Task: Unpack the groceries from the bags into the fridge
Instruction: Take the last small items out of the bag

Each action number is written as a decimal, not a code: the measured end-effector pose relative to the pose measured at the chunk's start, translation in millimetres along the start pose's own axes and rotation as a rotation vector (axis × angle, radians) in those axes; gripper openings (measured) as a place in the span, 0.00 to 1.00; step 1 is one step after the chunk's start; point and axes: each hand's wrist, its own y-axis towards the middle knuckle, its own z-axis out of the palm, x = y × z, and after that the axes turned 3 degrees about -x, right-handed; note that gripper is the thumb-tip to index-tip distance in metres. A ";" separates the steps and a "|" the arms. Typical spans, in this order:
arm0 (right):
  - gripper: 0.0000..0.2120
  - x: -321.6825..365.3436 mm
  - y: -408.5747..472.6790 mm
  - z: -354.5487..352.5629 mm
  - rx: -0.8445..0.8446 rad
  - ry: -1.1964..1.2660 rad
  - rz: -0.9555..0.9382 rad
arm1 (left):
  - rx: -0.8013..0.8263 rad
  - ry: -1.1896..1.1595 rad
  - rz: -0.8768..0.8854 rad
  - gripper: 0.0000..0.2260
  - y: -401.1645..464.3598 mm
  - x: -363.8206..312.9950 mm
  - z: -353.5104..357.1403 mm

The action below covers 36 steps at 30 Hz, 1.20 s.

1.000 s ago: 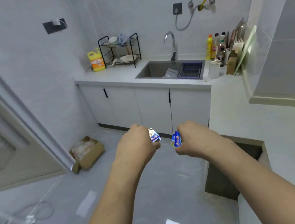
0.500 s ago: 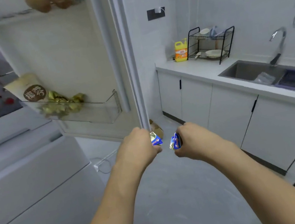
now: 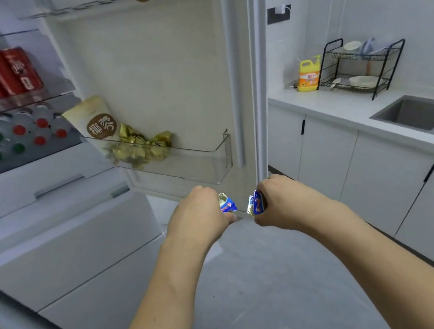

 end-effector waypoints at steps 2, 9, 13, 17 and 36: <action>0.11 6.3 11.3 -1.3 0.004 -0.001 -0.016 | -0.011 -0.036 -0.019 0.18 5.6 11.8 -9.0; 0.14 45.6 51.6 -44.7 -0.070 0.086 -0.158 | -0.135 -0.189 -0.095 0.18 29.0 63.7 -74.4; 0.14 71.4 63.4 -78.3 -0.010 0.062 -0.234 | -0.215 -0.225 -0.067 0.17 53.4 85.1 -113.2; 0.13 93.6 80.8 -108.7 -0.025 0.020 -0.260 | -0.177 -0.274 0.000 0.14 91.4 96.7 -140.5; 0.16 108.3 200.2 -34.5 0.181 -0.276 -0.045 | 0.410 0.176 0.523 0.16 233.2 108.9 -95.0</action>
